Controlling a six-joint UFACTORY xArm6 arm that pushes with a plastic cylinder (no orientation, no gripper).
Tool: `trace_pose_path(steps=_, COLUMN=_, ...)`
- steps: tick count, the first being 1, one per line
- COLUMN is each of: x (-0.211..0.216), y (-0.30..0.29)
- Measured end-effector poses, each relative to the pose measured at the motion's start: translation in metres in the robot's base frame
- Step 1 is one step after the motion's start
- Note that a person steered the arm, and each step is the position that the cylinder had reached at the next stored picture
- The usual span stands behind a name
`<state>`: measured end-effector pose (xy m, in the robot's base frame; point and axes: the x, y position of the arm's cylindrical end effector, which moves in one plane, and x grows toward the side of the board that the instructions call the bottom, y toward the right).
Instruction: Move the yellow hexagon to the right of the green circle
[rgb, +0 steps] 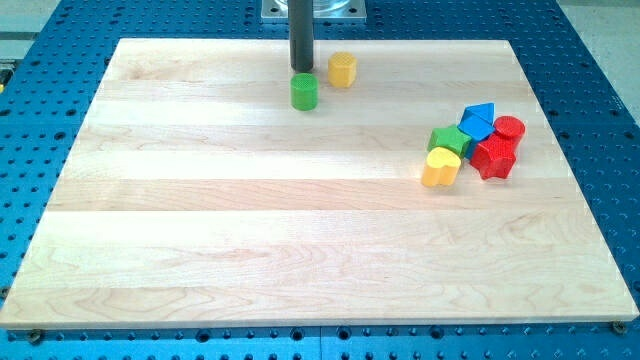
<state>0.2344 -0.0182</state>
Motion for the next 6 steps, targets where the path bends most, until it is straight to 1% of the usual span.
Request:
trace_pose_path(steps=1, x=-0.013, y=0.013)
trace_pose_path(steps=2, x=0.025, y=0.058)
trace_pose_path(steps=3, x=0.057, y=0.089)
trace_pose_path(steps=4, x=0.068, y=0.121)
trace_pose_path(steps=5, x=0.033, y=0.091)
trace_pose_path(steps=6, x=0.049, y=-0.006)
